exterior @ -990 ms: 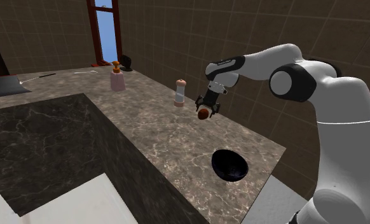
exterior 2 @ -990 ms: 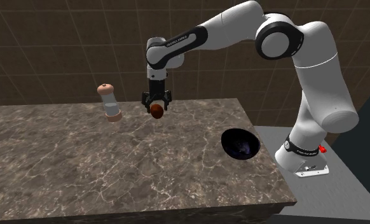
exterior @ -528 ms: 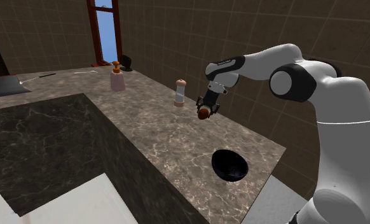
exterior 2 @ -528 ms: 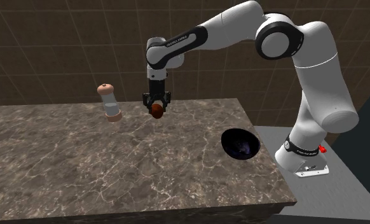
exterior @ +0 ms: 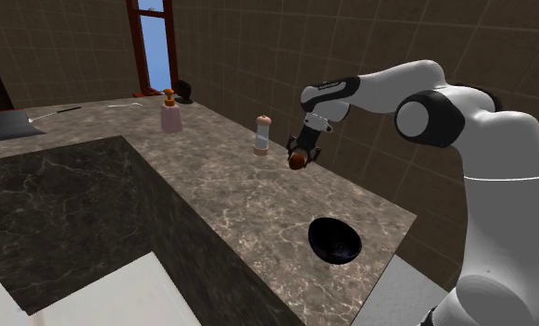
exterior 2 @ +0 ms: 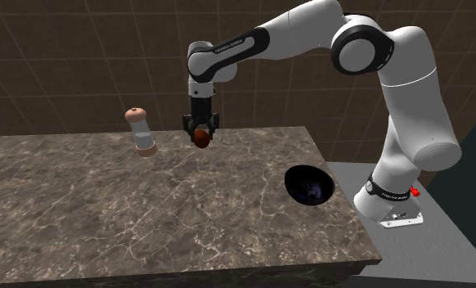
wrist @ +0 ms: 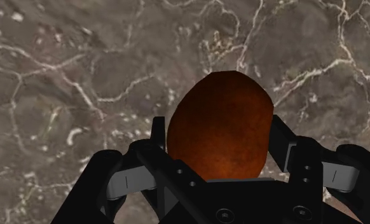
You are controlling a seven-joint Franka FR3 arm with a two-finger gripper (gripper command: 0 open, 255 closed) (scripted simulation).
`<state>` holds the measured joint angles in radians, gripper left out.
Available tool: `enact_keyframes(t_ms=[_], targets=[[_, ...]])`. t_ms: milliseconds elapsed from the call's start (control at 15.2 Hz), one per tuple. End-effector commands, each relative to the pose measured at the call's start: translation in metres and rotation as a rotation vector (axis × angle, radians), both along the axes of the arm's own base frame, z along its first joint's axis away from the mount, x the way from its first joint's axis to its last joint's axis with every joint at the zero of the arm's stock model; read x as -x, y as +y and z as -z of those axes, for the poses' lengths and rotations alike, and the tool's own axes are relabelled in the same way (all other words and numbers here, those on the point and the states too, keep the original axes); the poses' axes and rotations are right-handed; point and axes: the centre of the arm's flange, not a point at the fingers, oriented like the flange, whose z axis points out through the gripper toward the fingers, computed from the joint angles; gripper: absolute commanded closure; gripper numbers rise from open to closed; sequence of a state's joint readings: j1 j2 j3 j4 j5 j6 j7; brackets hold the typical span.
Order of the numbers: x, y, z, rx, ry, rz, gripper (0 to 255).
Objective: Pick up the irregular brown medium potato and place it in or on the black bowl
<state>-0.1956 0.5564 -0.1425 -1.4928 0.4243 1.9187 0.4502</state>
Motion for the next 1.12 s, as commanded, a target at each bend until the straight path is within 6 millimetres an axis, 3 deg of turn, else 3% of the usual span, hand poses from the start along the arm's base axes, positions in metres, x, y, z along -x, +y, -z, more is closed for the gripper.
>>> enact_keyframes(t_ms=[0,1056], targets=[[0.000,0.000,-0.011,0.000,0.000,0.000,255],[0.000,0.000,-0.095,0.000,0.000,0.000,255]])
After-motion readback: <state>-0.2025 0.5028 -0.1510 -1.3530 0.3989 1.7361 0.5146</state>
